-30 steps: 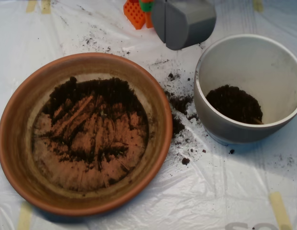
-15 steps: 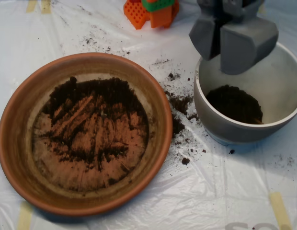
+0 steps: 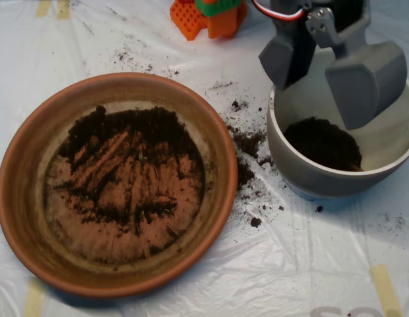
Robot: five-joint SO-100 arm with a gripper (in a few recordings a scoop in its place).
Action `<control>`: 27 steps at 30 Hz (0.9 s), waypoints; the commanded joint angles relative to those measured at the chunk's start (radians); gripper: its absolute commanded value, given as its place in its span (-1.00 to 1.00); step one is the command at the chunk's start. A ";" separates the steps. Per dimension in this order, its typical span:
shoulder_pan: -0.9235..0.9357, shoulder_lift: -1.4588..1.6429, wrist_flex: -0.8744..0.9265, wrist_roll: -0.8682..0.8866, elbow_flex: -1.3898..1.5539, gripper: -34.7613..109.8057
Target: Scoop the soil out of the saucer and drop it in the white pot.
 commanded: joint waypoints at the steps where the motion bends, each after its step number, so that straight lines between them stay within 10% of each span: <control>1: 0.015 0.149 -0.018 0.015 -0.006 -0.08; 27: 0.555 0.931 -0.420 0.084 0.908 0.01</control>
